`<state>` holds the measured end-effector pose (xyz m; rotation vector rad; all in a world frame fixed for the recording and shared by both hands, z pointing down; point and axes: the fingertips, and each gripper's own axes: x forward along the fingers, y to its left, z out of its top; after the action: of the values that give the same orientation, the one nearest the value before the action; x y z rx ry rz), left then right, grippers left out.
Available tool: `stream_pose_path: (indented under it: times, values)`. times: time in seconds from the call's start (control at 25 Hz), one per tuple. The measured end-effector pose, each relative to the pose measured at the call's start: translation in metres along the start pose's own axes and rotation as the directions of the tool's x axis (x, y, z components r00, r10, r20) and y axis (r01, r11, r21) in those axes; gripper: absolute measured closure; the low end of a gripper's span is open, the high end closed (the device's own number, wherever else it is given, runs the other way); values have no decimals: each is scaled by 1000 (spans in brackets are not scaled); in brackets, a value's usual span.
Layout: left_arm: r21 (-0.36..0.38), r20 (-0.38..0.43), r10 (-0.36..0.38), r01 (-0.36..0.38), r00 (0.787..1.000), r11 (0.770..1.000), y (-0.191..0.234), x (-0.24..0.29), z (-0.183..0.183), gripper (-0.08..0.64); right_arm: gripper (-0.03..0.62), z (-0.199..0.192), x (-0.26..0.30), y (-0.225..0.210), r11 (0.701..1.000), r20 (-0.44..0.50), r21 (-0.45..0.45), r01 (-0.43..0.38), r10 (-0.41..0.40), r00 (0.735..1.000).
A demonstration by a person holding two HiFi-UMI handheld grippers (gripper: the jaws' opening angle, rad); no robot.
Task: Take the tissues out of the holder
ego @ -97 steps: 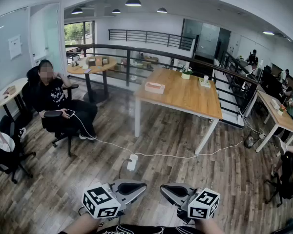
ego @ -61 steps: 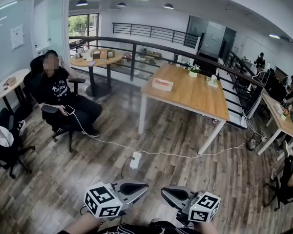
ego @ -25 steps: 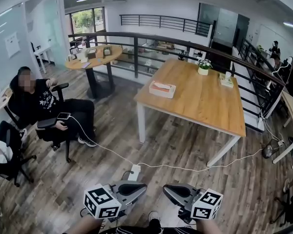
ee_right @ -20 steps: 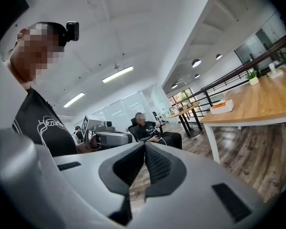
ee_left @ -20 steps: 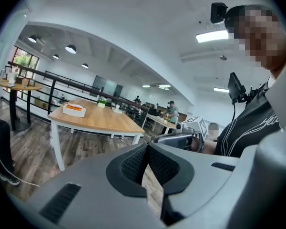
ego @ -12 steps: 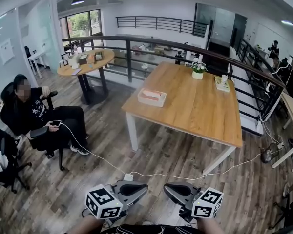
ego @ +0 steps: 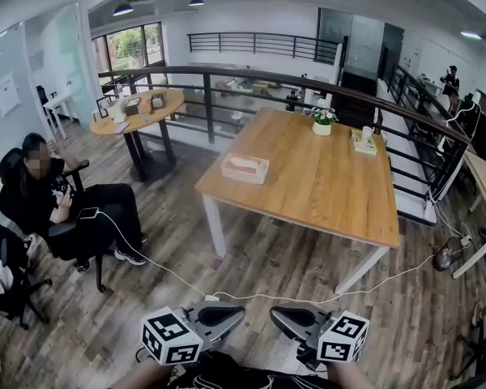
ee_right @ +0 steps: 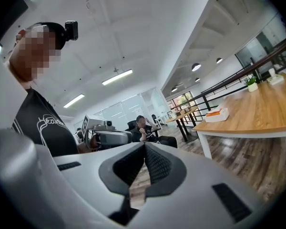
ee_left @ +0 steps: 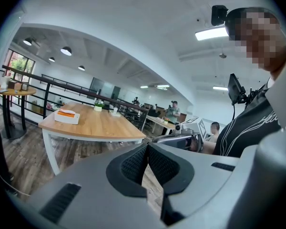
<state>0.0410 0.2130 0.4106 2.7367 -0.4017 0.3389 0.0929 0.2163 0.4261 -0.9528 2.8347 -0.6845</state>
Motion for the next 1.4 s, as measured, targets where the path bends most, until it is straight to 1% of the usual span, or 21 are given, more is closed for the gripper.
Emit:
stream_pose_path:
  times: [0.24, 0.4, 0.64, 0.84, 1.0, 1.16, 1.4]
  values:
    - [1, -18, -16, 16, 1000, 1000, 12, 20, 7, 546, 575, 8, -7, -21, 1000, 9, 4, 21, -21, 1000]
    - [8, -18, -49, 49, 999, 999, 29, 40, 17, 546, 575, 17, -3, -45, 999, 21, 12, 49, -50, 999]
    - [-8, -37, -82, 82, 996, 997, 80, 68, 31, 546, 575, 29, 20, -94, 996, 14, 38, 83, -84, 996]
    - [-31, -50, -97, 96, 994, 995, 140, 88, 50, 546, 575, 49, 55, -145, 992, 3, 62, 106, -107, 994]
    - [-44, -46, -102, 100, 994, 994, 199, 102, 78, 546, 575, 76, 92, -190, 990, -2, 72, 120, -120, 993]
    - [-60, -44, -91, 88, 995, 994, 265, 113, 99, 546, 575, 100, 136, -238, 989, -12, 84, 119, -118, 993]
    - [-92, -31, -70, 67, 997, 993, 371, 122, 133, 546, 575, 136, 217, -302, 990, -37, 88, 106, -103, 994]
